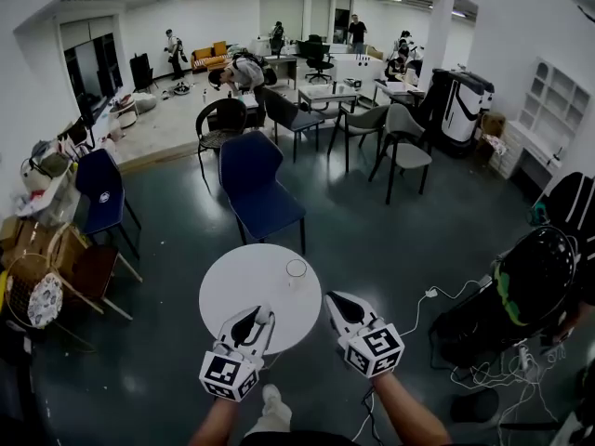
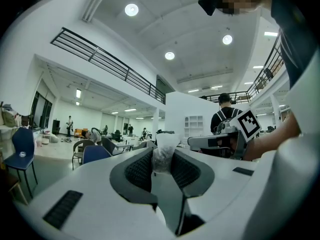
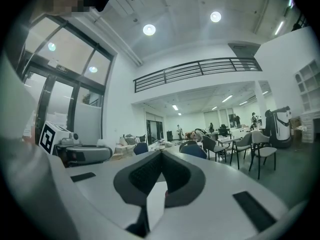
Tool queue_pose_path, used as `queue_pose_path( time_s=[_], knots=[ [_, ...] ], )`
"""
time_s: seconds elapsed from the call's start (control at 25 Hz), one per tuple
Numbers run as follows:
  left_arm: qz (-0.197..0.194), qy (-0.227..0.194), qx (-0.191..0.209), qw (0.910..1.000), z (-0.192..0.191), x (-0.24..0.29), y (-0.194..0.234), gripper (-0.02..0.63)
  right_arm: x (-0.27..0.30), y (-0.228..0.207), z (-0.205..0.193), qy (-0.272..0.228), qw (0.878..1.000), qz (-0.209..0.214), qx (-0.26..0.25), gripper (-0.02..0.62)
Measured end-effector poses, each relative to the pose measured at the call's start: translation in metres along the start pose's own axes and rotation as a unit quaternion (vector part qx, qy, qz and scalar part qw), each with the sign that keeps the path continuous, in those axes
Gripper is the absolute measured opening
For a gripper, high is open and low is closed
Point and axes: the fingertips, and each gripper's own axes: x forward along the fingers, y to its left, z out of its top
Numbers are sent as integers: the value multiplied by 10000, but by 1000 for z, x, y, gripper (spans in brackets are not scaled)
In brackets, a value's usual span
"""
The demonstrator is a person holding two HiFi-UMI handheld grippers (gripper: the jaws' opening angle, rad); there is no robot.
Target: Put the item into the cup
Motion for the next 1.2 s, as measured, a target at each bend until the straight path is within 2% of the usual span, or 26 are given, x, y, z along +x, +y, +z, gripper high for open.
queue_pose_path(
  time_s=[0.52, 0.72, 1.2],
  knots=[
    [-194, 42, -22, 9998, 16, 46, 77, 101, 82, -15, 17, 96, 9999, -97, -73, 15],
    [-273, 56, -11, 9996, 21, 73, 112, 101, 119, -35, 23, 128, 9996, -209, -127, 15],
    [-442, 134, -53, 9989, 10, 107, 180, 101, 183, -51, 15, 193, 9989, -420, -78, 15]
  ],
)
